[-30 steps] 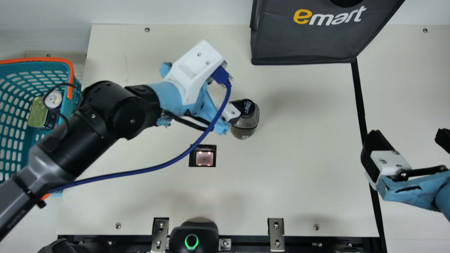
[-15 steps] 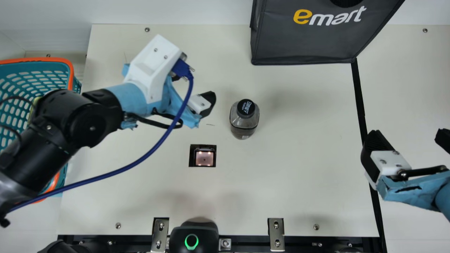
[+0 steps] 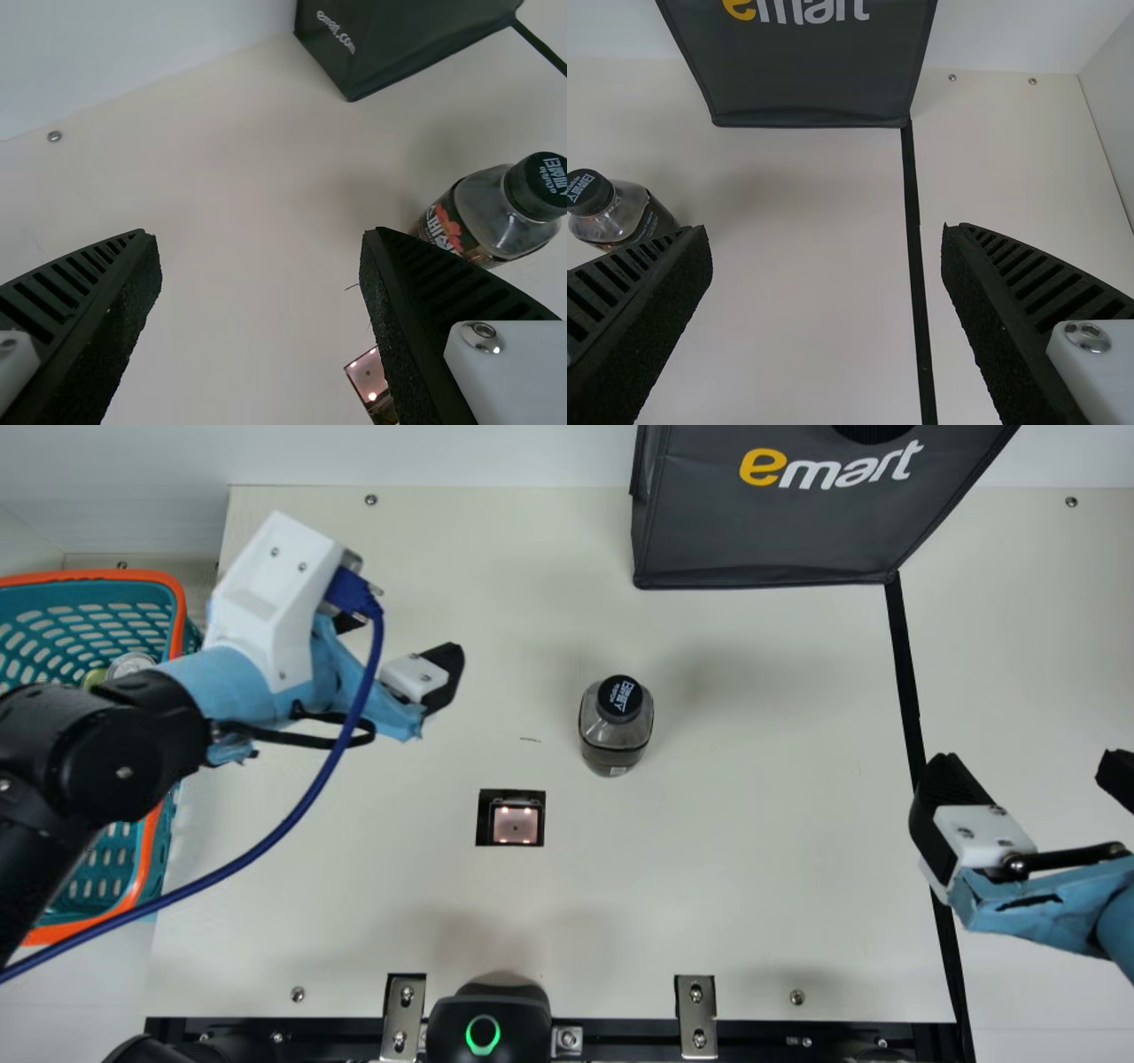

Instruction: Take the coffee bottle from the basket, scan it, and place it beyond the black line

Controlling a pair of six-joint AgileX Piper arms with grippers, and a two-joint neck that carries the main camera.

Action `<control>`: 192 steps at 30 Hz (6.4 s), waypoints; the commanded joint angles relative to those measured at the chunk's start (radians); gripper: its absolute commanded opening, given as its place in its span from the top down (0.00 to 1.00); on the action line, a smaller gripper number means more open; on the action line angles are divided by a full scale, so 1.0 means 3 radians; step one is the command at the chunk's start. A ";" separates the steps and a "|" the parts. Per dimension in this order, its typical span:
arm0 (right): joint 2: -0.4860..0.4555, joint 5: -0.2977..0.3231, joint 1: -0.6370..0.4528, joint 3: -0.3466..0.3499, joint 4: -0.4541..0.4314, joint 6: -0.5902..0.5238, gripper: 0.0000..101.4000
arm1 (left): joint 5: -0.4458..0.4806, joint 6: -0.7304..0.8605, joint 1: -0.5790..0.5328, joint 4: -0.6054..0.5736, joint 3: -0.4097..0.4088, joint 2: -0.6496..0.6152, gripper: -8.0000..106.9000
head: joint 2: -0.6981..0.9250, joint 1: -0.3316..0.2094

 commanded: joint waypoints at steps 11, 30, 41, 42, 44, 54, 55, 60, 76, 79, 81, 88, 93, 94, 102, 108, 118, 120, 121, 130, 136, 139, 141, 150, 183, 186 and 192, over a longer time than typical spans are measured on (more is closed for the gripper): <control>0.0000 0.0000 0.0000 0.0000 0.0000 0.0000 0.10 | 0.0041 0.0078 0.0429 0.0030 0.0161 -0.0296 0.15 | 0.0005 -0.0086; 0.0000 -0.0003 0.0000 0.0000 0.0000 0.0000 0.10 | 0.0114 0.0154 0.1038 0.0065 0.0454 -0.0774 0.15 | 0.0005 -0.0086; 0.0000 -0.0003 0.0000 0.0000 0.0000 0.0000 0.10 | 0.0123 0.0200 0.1330 0.0063 0.0575 -0.0987 0.15 | 0.0005 -0.0086; 0.0000 -0.0003 0.0000 0.0000 0.0000 0.0000 0.10 | 0.0122 0.0203 0.1352 0.0065 0.0583 -0.1002 0.15 | 0.0005 -0.0086; 0.0000 -0.0003 0.0000 0.0000 0.0000 0.0000 0.10 | 0.0120 0.0209 0.1393 0.0061 0.0597 -0.1033 0.15 | 0.0005 -0.0086; 0.0000 -0.0003 0.0000 0.0000 0.0000 0.0000 0.10 | 0.0109 0.0181 0.1521 0.0090 0.0698 -0.1242 0.15 | 0.0005 -0.0086; 0.0000 -0.0003 0.0000 0.0000 0.0000 0.0000 0.10 | 0.0107 0.0165 0.1525 0.0101 0.0716 -0.1267 0.15 | 0.0005 -0.0086; 0.0000 -0.0003 0.0000 0.0000 0.0000 0.0000 0.10 | 0.0082 0.0114 0.1544 0.0142 0.0832 -0.1403 0.15 | 0.0005 -0.0086; 0.0000 -0.0003 0.0000 0.0000 0.0000 0.0000 0.10 | 0.0162 -0.0082 0.1579 0.0265 0.1155 -0.1856 0.15 | 0.0005 -0.0086; 0.0000 -0.0003 0.0000 0.0000 0.0000 0.0000 0.10 | 0.0213 -0.0118 0.1582 0.0278 0.1187 -0.1935 0.15 | 0.0005 -0.0086; 0.0000 -0.0003 0.0000 0.0000 0.0000 0.0000 0.10 | 0.0245 -0.0137 0.1583 0.0280 0.1207 -0.1984 0.15 | 0.0005 -0.0086; 0.0000 -0.0006 0.0000 0.0000 0.0000 0.0000 0.10 | 0.0358 -0.0209 0.1570 0.0298 0.1256 -0.2137 0.15 | 0.0005 -0.0086; 0.0000 -0.0006 0.0000 0.0000 0.0000 0.0000 0.10 | 0.0437 -0.0266 0.1563 0.0330 0.1279 -0.2229 0.15 | 0.0005 -0.0086; 0.0000 -0.0006 0.0000 0.0000 0.0000 0.0000 0.10 | 0.0451 -0.0283 0.1558 0.0343 0.1284 -0.2246 0.15 | 0.0005 -0.0086; 0.0000 -0.0006 0.0000 0.0000 0.0000 0.0000 0.10 | 0.0537 -0.0375 0.1530 0.0425 0.1304 -0.2339 0.15 | 0.0005 -0.0086; 0.0000 -0.0006 0.0000 0.0000 0.0000 0.0000 0.10 | 0.0600 -0.0434 0.1499 0.0487 0.1310 -0.2395 0.15 | 0.0005 -0.0086; 0.0000 -0.0009 0.0000 0.0000 0.0000 0.0000 0.10 | 0.0638 -0.0457 0.1486 0.0510 0.1305 -0.2420 0.15 | 0.0005 -0.0086; 0.0000 -0.0009 0.0000 0.0000 0.0000 0.0000 0.10 | 0.0638 -0.0457 0.1486 0.0510 0.1305 -0.2420 0.15 | 0.0005 -0.0086; 0.0000 -0.0009 0.0000 0.0000 0.0000 0.0000 0.10 | 0.0638 -0.0457 0.1486 0.0510 0.1305 -0.2420 0.15 | 0.0005 -0.0086; 0.0000 -0.0009 0.0000 0.0000 0.0000 0.0000 0.10 | 0.0638 -0.0457 0.1486 0.0510 0.1305 -0.2420 0.15 | 0.0005 -0.0086; 0.0000 -0.0009 0.0000 0.0000 0.0000 0.0000 0.10 | 0.0638 -0.0457 0.1486 0.0510 0.1305 -0.2420 0.15 | 0.0005 -0.0086; 0.0000 -0.0009 0.0000 0.0000 0.0000 0.0000 0.10 | 0.0638 -0.0457 0.1486 0.0510 0.1305 -0.2420 0.15 | 0.0005 -0.0086; 0.0000 -0.0009 0.0000 0.0000 0.0000 0.0000 0.10 | 0.0638 -0.0457 0.1486 0.0510 0.1305 -0.2420 0.15 | 0.0005 -0.0086; 0.0007 -0.0018 0.0009 -0.0004 -0.0003 0.0003 0.10 | 0.0638 -0.0457 0.1486 0.0510 0.1305 -0.2420 0.15 | 0.0005 -0.0086; 0.0631 -0.0418 0.0640 -0.0121 -0.0059 -0.0006 0.10 | 0.0638 -0.0457 0.1486 0.0510 0.1305 -0.2420 0.15 | 0.0005 -0.0086; 0.0707 -0.0476 0.0718 -0.0121 -0.0093 0.0023 0.10 | 0.0638 -0.0457 0.1486 0.0510 0.1305 -0.2420 0.15 | 0.0005 -0.0086; 0.0845 -0.0584 0.0862 -0.0124 -0.0147 0.0074 0.10 | 0.0638 -0.0457 0.1486 0.0510 0.1305 -0.2420 0.15 | 0.0005 -0.0086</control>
